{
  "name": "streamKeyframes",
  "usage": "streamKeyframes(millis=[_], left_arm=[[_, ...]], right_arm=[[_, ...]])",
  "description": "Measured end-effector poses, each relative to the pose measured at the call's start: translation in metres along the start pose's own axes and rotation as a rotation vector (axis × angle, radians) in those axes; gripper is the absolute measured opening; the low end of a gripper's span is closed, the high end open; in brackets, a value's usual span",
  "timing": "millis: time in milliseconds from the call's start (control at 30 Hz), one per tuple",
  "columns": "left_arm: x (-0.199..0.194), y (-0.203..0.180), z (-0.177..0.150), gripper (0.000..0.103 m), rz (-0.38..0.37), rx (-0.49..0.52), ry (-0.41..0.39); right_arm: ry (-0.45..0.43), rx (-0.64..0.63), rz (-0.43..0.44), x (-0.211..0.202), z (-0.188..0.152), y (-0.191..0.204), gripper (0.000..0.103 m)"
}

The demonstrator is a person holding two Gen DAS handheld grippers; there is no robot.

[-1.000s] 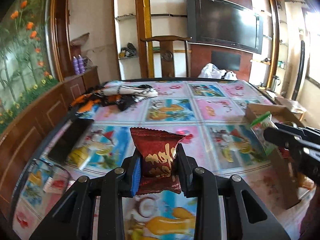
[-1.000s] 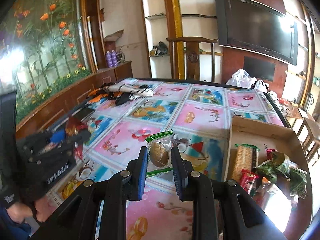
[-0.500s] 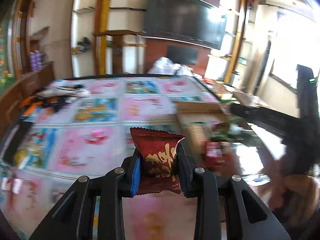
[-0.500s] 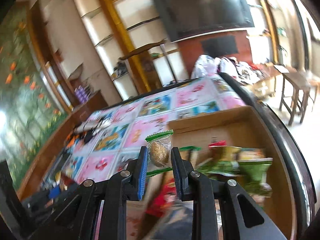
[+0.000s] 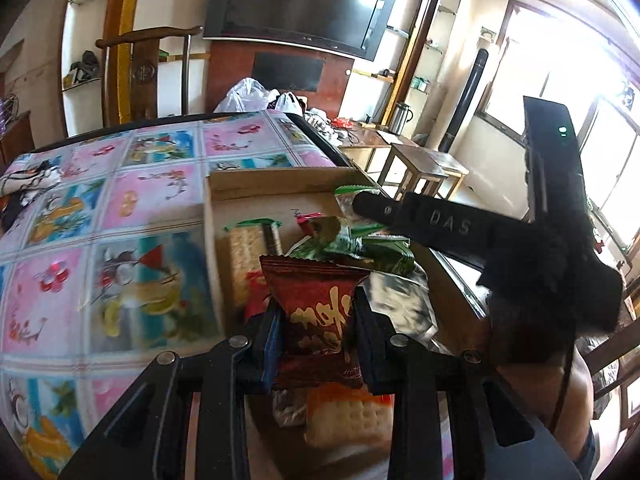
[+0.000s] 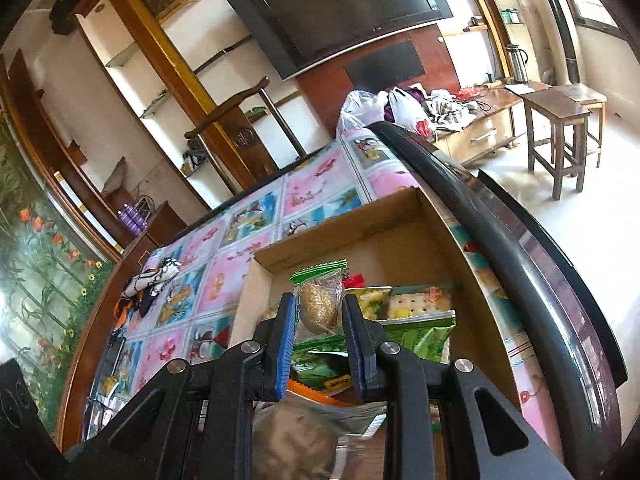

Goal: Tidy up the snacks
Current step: 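Carry the red snack pack and clear-wrapped snack over the tray with both grippers, then lower both snacks into the tray and open both grippers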

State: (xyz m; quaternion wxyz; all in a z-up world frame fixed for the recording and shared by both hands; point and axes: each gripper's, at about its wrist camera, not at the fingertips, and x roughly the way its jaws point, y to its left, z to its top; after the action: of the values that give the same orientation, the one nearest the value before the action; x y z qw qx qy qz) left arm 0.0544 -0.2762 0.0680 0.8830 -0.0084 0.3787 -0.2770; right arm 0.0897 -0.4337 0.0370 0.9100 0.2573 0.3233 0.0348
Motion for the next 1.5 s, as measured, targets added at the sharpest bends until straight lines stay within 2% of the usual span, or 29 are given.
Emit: streamKeyframes(millis=[267,633,733,967,1500], left_arm=[[0.017,0.0,-0.005,0.031,0.048,0.037,-0.007],[0.002,-0.027,-0.024,0.031,0.216,0.224,-0.177],[0.003,-0.032,-0.025,0.031,0.237,0.262,-0.195],[0.003,-0.039,-0.029,0.031,0.262,0.302,-0.216],[0.004,-0.039,-0.031,0.032,0.276,0.306,-0.225]], right_arm=[[0.045,0.008,-0.043,0.011,-0.001,-0.008,0.025],[0.072,-0.041,-0.076,0.018,-0.009,0.002,0.025],[0.08,-0.06,-0.084,0.02,-0.01,0.005,0.025],[0.091,-0.074,-0.093,0.021,-0.01,0.007,0.025],[0.097,-0.102,-0.111,0.023,-0.013,0.013,0.027]])
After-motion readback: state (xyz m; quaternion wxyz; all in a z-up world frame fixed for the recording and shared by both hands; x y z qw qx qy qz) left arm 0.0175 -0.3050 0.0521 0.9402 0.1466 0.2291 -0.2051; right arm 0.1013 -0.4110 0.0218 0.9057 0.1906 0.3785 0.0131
